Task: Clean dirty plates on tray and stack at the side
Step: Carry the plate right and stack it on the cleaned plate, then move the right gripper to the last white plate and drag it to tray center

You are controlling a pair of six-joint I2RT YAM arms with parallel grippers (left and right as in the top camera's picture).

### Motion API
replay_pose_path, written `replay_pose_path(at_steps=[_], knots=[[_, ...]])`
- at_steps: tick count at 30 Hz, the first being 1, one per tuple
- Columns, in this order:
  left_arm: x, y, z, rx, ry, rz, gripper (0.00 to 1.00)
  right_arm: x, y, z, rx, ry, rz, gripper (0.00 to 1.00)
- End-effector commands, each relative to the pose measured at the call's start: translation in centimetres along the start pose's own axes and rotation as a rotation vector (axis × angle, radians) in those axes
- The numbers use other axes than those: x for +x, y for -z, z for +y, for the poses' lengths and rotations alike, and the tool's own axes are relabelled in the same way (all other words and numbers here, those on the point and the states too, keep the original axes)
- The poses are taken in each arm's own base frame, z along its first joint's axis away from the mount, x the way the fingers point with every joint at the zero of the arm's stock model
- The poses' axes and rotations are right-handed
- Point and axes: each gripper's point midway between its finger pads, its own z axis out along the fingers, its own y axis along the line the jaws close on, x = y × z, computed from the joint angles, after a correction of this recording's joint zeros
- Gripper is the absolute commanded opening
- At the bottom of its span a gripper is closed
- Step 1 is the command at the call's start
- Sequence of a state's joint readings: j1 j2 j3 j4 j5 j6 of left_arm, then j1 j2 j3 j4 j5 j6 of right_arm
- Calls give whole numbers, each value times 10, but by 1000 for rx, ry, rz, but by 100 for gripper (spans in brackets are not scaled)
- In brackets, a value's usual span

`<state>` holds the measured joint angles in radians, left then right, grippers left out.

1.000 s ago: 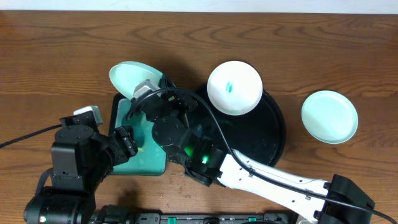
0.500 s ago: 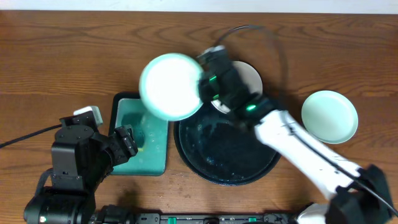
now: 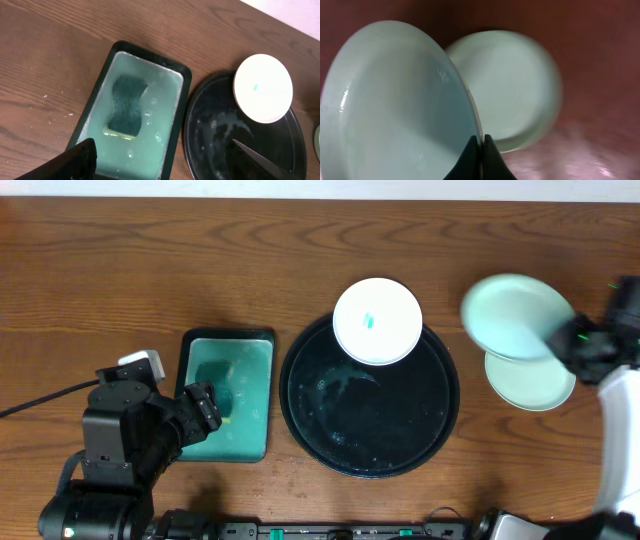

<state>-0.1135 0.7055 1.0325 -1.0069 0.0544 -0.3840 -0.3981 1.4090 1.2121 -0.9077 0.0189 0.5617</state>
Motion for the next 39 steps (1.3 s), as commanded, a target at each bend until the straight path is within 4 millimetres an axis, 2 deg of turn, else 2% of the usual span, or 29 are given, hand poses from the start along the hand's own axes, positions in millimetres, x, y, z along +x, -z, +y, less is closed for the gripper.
replay_pose_path(at_steps=[1,3,5,8,9,11,12,16,18,21,24,27,32,37,39], knots=[[-5,5,-3,12,-12,-17,82,-3,-30,-68,165,-161,67,1],[-5,5,-3,12,-11,-17,82,1,-43,-88,208,-206,111,1],[-5,5,-3,12,-11,-17,82,5,-52,-98,233,-228,145,1],[-5,5,-3,12,-11,-17,82,11,-65,-97,233,-225,188,2],[-5,5,-3,13,-12,-16,82,11,-68,-92,213,-205,194,6],[-5,5,-3,12,-12,-17,82,8,-73,-66,96,-106,200,33],[-5,5,-3,12,-12,-17,82,8,-73,-59,67,-86,200,37],[-5,5,-3,12,-12,-17,82,12,-56,2,-166,80,194,44],[-5,5,-3,13,-12,-16,82,20,-40,36,-298,200,182,45],[-5,5,-3,12,-12,-17,82,44,-16,83,-451,377,182,47],[-5,5,-3,12,-11,-17,82,72,-9,114,-490,553,176,51],[-5,5,-3,12,-12,-17,82,94,-20,130,-408,678,154,56],[-5,5,-3,12,-12,-17,82,122,-57,161,-268,850,65,66],[-5,5,-3,12,-12,-17,82,143,-101,192,-254,963,1,64],[-5,5,-3,12,-12,-17,82,148,-113,196,-254,969,0,59]])
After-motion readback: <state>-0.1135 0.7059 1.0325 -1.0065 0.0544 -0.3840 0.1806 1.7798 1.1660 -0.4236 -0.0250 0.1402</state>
